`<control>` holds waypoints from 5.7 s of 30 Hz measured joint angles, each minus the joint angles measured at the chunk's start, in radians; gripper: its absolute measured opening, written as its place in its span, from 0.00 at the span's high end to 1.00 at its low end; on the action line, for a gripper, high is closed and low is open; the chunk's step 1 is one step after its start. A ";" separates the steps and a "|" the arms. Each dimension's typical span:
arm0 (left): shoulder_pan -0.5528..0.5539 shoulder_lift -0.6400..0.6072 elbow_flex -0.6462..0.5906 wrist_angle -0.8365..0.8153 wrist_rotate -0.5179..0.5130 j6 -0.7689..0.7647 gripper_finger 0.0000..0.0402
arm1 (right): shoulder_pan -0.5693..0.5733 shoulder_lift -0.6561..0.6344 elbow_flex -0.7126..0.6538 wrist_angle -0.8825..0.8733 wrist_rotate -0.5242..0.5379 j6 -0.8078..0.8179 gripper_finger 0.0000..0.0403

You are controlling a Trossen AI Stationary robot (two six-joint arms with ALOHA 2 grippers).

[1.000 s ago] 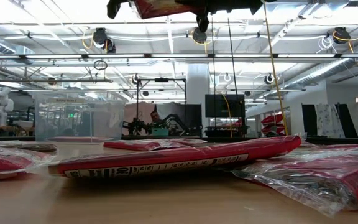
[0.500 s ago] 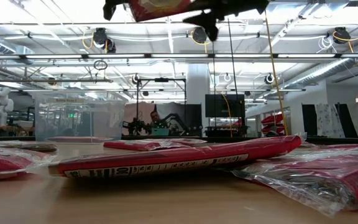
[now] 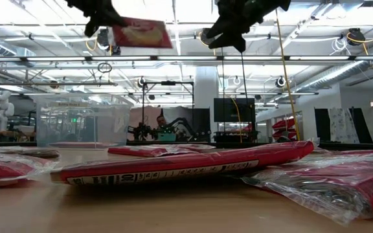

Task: Sort popcorn bags into baskets
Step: Put the popcorn pack into the transparent bin

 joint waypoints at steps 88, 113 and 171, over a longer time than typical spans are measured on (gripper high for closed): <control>0.179 0.292 0.048 -0.303 -0.012 0.096 0.68 | 0.006 0.001 0.000 -0.408 0.322 0.522 0.58; -0.115 0.292 0.048 -0.143 -0.011 -0.023 0.68 | -0.032 0.191 -0.270 0.092 0.021 0.784 0.58; -0.210 0.293 0.048 -0.090 -0.109 -0.039 0.68 | -0.042 0.349 -0.271 0.552 0.004 0.313 1.00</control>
